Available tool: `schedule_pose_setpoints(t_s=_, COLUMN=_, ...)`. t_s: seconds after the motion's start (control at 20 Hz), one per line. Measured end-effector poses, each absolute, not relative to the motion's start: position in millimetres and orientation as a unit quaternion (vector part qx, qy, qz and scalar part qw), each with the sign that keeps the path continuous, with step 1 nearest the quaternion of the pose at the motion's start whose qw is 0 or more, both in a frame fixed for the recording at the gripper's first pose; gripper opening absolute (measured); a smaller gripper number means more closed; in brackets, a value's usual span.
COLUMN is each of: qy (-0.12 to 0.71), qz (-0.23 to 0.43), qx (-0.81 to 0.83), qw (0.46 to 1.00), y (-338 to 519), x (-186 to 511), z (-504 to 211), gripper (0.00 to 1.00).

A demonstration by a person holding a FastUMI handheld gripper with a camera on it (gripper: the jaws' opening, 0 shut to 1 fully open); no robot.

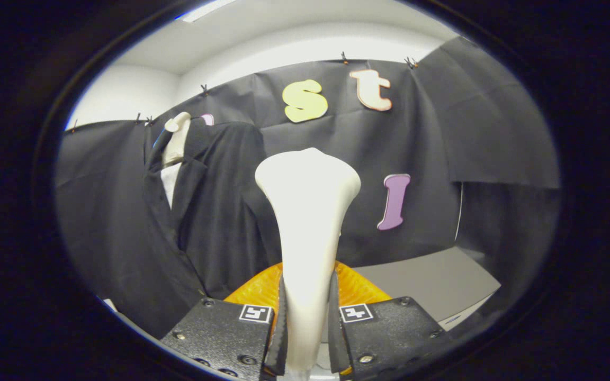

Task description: Iron the clothes twice with a garment steamer, once on the left side and once on the right side.

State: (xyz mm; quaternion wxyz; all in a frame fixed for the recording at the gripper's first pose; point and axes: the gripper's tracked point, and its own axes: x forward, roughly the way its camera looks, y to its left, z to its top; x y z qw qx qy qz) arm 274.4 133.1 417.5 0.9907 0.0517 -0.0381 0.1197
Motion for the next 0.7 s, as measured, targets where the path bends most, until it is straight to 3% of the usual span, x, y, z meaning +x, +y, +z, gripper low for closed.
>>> schedule_pose_setpoints(t_s=0.3, qy=-0.081, qz=0.121, qx=0.007, qw=0.989, y=221, x=260, z=458, gripper=0.34)
schedule_pose_setpoints(t_s=0.7, qy=-0.073, qz=0.127, qx=-0.022, qw=0.989, y=302, x=277, z=466, gripper=0.34)
